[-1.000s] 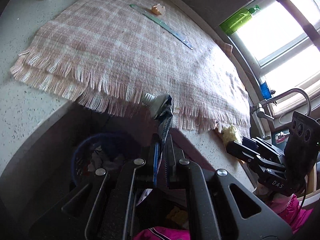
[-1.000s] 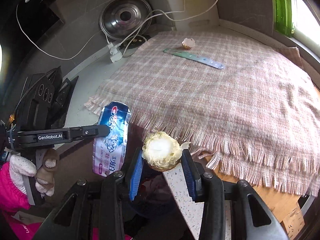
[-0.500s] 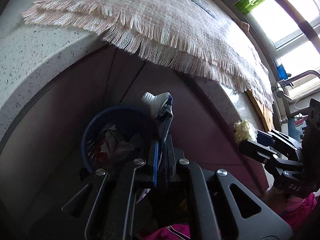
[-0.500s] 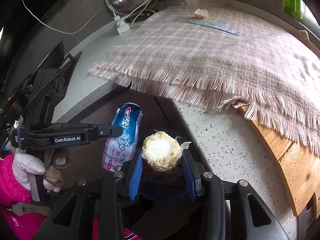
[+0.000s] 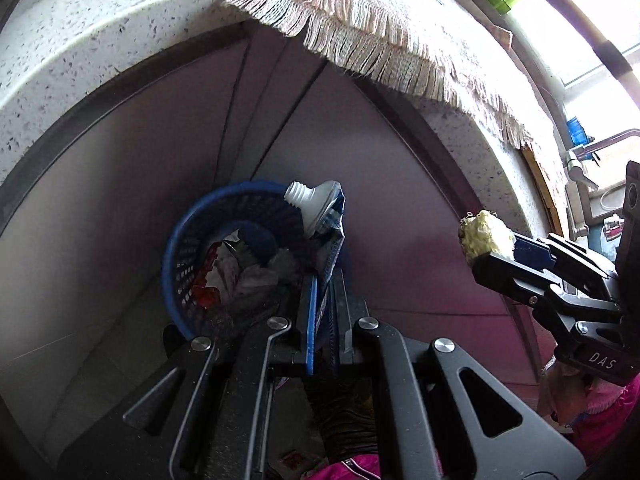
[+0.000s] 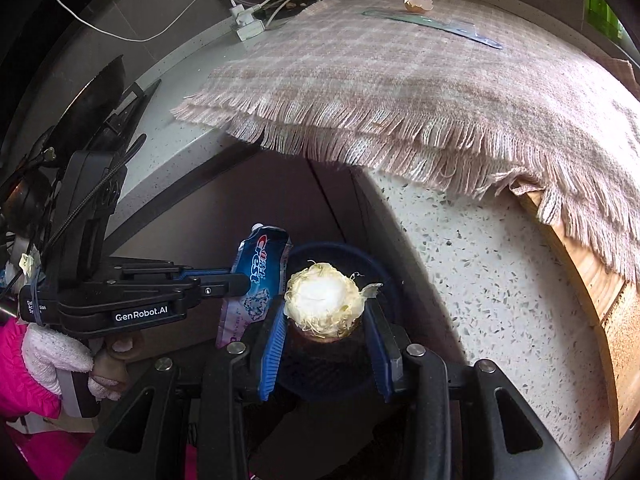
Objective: Collect trash
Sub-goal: 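Carry the toothpaste tube and bread crust down over the wastebasket, then open the left tool while the right tool opens, dropping both into the basket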
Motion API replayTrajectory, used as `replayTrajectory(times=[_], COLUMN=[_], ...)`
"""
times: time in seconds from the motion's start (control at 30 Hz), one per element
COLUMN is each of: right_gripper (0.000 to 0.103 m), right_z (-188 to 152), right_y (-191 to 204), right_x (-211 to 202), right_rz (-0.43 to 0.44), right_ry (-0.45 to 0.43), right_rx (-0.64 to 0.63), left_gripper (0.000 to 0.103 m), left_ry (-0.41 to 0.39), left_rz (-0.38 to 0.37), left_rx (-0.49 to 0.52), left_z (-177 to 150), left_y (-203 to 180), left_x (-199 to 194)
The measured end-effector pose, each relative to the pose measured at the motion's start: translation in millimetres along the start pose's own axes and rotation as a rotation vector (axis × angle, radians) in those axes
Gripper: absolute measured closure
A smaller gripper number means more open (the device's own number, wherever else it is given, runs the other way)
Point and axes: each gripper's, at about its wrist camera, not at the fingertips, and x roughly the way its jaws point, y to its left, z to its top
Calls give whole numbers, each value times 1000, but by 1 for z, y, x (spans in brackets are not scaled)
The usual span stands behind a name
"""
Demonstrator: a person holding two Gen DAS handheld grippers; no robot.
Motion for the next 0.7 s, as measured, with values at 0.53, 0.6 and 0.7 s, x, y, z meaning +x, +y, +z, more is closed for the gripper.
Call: replayTrajectory(times=[0.53, 0.6, 0.7], right_gripper=[63, 63, 62], right_z=[10, 10, 11], right_y=[8, 9, 11], right_x=[25, 27, 30], right_rz=[2, 0, 6], right_ry=[47, 54, 60], right_rx=[-24, -28, -25], left_gripper=[100, 100, 100], left_ry=[26, 31, 34], left_rz=[16, 21, 30], left_rx=[-25, -24, -14], left_z=[1, 2, 2], left_y=[11, 11, 10], left_x=[10, 10, 9])
